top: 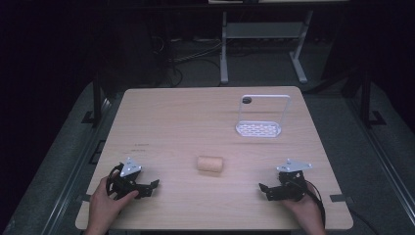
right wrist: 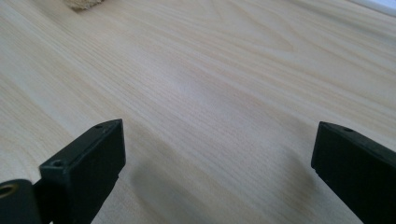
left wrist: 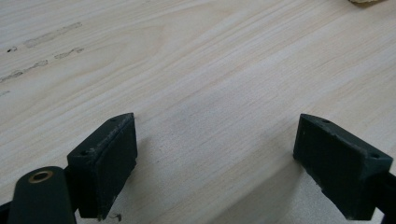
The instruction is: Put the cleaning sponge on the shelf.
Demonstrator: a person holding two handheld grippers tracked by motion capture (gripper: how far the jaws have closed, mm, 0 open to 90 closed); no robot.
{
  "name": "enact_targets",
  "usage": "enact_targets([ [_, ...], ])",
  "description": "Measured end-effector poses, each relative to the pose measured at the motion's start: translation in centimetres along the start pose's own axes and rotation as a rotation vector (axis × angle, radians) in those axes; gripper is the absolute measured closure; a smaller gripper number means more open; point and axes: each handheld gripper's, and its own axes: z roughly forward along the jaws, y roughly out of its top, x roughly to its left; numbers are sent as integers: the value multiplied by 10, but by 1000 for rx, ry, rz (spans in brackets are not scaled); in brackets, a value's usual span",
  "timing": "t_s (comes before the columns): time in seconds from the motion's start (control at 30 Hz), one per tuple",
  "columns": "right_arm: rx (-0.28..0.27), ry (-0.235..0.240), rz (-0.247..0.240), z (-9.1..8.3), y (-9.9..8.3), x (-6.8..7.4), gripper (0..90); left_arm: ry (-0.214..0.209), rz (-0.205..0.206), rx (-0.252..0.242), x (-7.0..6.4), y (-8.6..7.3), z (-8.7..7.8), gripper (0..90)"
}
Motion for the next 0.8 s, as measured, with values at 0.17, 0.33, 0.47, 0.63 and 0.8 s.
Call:
enact_targets([
  [0.17, -8, 16, -5, -1, 5, -3, 27, 1, 0, -1, 0, 0, 0, 130],
  [0.33, -14, 31, -13, -1, 12, -5, 39, 1, 0, -1, 0, 0, 0, 130],
  [0.47, -18, 38, -22, 0, 16, -4, 40, 0, 0, 0, 0, 0, 0, 130],
  [0.63, -25, 46, -26, 2, 20, -5, 40, 1, 0, -1, 0, 0, 0, 130],
  [0.8, -32, 60, -35, 3, 24, -4, 39, 1, 0, -1, 0, 0, 0, 130],
])
